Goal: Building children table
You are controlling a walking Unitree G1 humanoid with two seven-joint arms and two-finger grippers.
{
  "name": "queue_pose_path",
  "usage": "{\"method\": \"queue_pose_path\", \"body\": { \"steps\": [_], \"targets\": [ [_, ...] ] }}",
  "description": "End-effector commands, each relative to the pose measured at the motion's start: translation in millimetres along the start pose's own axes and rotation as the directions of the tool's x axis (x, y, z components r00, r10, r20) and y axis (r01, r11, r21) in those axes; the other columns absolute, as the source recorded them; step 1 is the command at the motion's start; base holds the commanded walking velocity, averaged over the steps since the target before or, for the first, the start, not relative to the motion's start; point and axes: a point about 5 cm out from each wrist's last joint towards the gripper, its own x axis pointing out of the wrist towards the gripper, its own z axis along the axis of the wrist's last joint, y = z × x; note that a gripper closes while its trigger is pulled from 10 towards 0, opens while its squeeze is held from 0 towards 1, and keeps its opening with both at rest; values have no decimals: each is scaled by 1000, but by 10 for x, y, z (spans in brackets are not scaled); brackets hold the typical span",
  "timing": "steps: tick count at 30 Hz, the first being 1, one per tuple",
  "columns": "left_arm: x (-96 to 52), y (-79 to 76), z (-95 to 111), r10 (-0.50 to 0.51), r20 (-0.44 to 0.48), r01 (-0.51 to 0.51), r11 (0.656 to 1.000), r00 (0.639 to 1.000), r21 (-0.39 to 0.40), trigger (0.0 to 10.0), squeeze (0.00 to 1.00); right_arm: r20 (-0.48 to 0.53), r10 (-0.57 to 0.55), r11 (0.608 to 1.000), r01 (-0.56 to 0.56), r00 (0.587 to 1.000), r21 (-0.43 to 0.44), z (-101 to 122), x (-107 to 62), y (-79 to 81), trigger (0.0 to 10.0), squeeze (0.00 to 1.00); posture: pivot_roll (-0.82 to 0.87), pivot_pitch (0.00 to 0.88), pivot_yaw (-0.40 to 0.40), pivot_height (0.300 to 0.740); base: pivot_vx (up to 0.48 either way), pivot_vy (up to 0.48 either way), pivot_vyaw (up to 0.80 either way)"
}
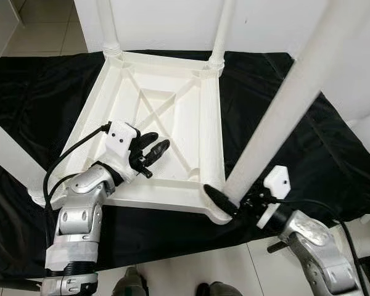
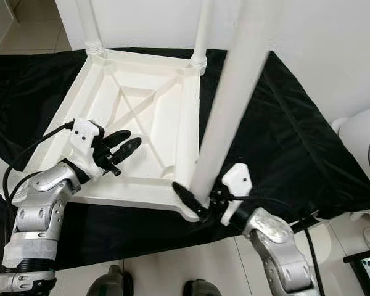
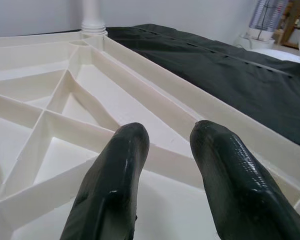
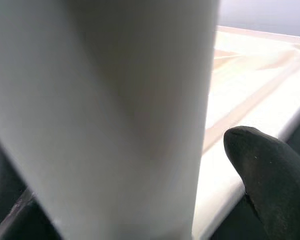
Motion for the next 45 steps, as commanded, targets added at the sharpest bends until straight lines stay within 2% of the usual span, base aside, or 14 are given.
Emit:
{"method": "queue_pose_path", "body": {
  "steps": [1,10,12,14,17,23,25,26,28,30,33,37,42,45],
  "targets": [
    [60,4,2,27,9,-27,1000,1000,1,10000,0,2,-59,998,59,998,-23,14,-89,-78,10000,0,1,101,-8,740,0,0,0],
    [207,37,63,21,34,-20,1000,999,-11,10000,0,-8,-175,984,174,985,-47,-34,-246,-275,10000,0,-25,98,46,740,0,0,0],
    [266,37,84,0,39,1,1000,999,-8,10000,0,-27,-149,986,146,988,-85,-77,-162,-383,10000,0,-45,99,80,740,0,0,0],
    [266,37,84,0,39,1,1000,999,-8,10000,0,-27,-149,986,146,988,-85,-77,-162,-383,10000,0,-45,99,80,740,0,0,0],
    [306,63,106,-10,44,10,1000,999,2,10000,0,-49,-116,989,110,992,-101,-77,-85,-557,10000,0,-44,98,85,740,0,0,0],
    [320,51,110,-24,49,24,1000,999,-3,10000,0,-73,-93,988,83,993,-129,-63,-32,-762,10000,0,-36,96,77,740,0,0,0],
    [317,28,107,-43,51,44,999,998,-5,10000,0,-78,-86,988,74,993,-137,-57,8,-807,10000,0,-34,93,74,740,0,0,0],
    [307,-19,95,-79,48,79,997,996,-8,10000,0,-74,-71,986,59,995,-153,-37,91,-854,10000,0,-31,91,70,740,0,0,0],
    [307,-19,95,-79,48,79,997,996,-8,10000,0,-74,-71,986,59,995,-153,-37,91,-854,10000,0,-31,91,70,740,0,0,0],
    [287,-114,60,-140,37,140,990,989,-10,10000,0,-61,-49,983,37,997,-178,1,234,-906,10000,0,-21,83,61,740,0,0,0],
    [280,-182,32,-167,29,167,986,986,-2,10000,0,-30,-53,982,46,998,-184,31,340,-927,10000,0,-12,80,54,740,0,0,0],
    [279,-205,27,-169,30,169,986,985,-2,10000,0,-2,-58,985,57,998,-163,34,382,-909,10000,0,-5,77,47,740,0,0,0],
    [233,-254,16,-200,26,200,980,979,1,10000,0,74,-38,995,44,997,-91,39,242,-578,10000,0,19,75,14,740,0,0,0],
    [223,-259,12,-204,24,204,979,979,2,10000,0,83,-36,996,43,996,-82,36,221,-536,10000,0,18,75,12,740,0,0,0]
  ]
}}
